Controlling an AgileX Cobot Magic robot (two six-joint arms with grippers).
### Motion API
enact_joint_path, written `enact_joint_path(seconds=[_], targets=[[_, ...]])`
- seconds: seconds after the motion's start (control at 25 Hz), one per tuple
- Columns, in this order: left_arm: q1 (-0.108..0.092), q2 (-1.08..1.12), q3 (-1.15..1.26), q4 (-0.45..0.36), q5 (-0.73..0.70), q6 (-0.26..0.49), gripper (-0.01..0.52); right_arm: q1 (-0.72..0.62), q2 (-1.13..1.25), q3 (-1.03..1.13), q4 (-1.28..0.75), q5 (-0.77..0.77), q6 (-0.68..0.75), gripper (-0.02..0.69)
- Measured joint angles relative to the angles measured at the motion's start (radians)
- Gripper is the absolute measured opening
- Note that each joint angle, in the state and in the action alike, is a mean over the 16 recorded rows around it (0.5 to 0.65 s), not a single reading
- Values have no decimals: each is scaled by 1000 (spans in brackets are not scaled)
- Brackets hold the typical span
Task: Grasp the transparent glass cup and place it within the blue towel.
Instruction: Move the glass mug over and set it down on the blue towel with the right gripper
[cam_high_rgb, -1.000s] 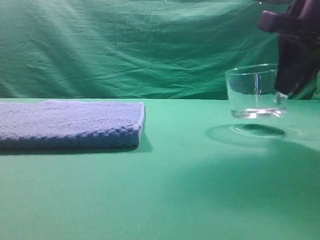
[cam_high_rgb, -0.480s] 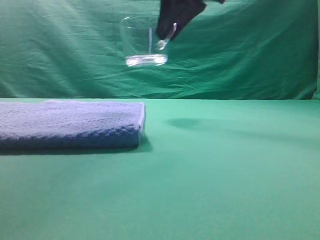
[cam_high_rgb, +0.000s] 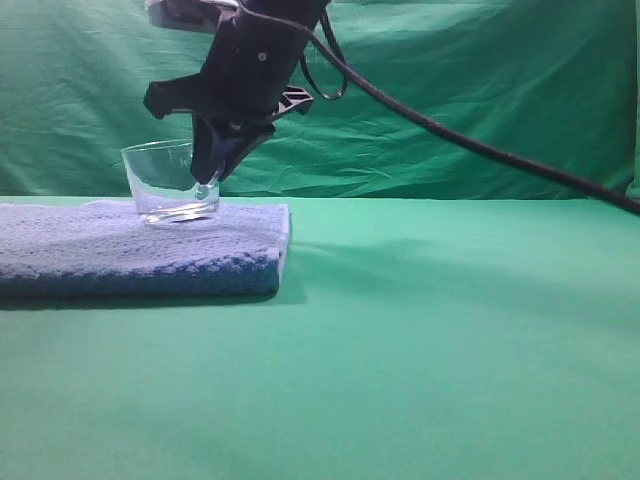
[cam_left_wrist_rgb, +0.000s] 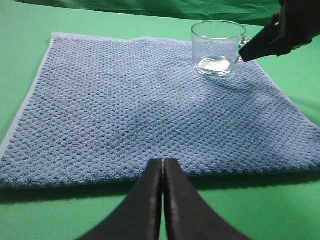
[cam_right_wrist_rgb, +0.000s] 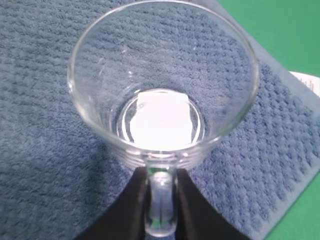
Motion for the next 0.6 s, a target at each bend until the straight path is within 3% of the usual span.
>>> enact_joint_path(seconds=[0.16,0.28,0.4,0.6], targets=[[0,0,0,0,0,0,0,0,-35,-7,-3,50,8,391],[0,0,0,0,0,0,0,0,-90,-14,-6,121,33,409],[0,0,0,0,0,0,0,0,-164,-20,-9,214,65,362],[0,0,0,0,0,0,0,0,-317,-29,-27,387,139,211]])
